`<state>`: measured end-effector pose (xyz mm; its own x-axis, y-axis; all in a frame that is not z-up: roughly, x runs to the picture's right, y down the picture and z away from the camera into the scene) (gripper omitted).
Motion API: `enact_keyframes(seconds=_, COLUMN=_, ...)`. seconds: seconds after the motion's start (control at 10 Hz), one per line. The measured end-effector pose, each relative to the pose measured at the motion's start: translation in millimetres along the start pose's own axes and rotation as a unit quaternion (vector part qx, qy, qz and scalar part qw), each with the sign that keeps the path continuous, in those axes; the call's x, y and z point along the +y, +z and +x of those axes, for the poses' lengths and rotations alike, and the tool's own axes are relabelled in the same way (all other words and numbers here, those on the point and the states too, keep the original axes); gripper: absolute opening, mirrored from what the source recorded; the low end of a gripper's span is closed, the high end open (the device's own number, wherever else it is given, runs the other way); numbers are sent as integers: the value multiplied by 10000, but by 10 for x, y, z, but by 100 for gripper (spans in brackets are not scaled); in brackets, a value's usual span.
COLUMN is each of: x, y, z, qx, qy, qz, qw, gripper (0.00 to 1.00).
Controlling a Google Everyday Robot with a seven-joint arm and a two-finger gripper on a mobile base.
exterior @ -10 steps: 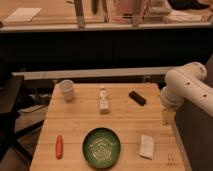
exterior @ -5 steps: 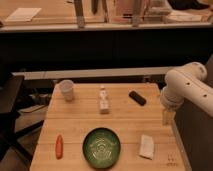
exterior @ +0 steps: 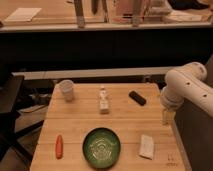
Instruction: Drag the ceramic bowl in a circle
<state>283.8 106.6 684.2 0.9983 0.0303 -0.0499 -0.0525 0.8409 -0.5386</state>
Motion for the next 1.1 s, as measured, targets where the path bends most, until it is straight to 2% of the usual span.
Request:
enact_keyframes(seconds=0.2, x=54, y=-8, z=-53, qx=112, qy=-131, qz=21, qw=9998, gripper=80)
enact_keyframes(seconds=0.4, x=118, y=-29, z=-281, qx=263, qy=-398, qz=63, qw=9988, gripper=80)
enact_keyframes(seconds=0.7, x=171, y=-18, z=-332, qx=385, qy=-577, qz=97, qw=9975, gripper=80)
enact_keyframes(seconds=0.8, x=204, y=-7, z=-355, qx=426, qy=-698, qz=113, qw=9966, gripper=80)
enact_keyframes(seconds=1.0, x=264, y=19, z=-568, qx=530, qy=-1130, qz=183, qw=9920, gripper=80)
enact_keyframes(seconds=1.1, x=274, y=22, z=-610, qx=555, qy=-1207, qz=204, qw=9909, gripper=80)
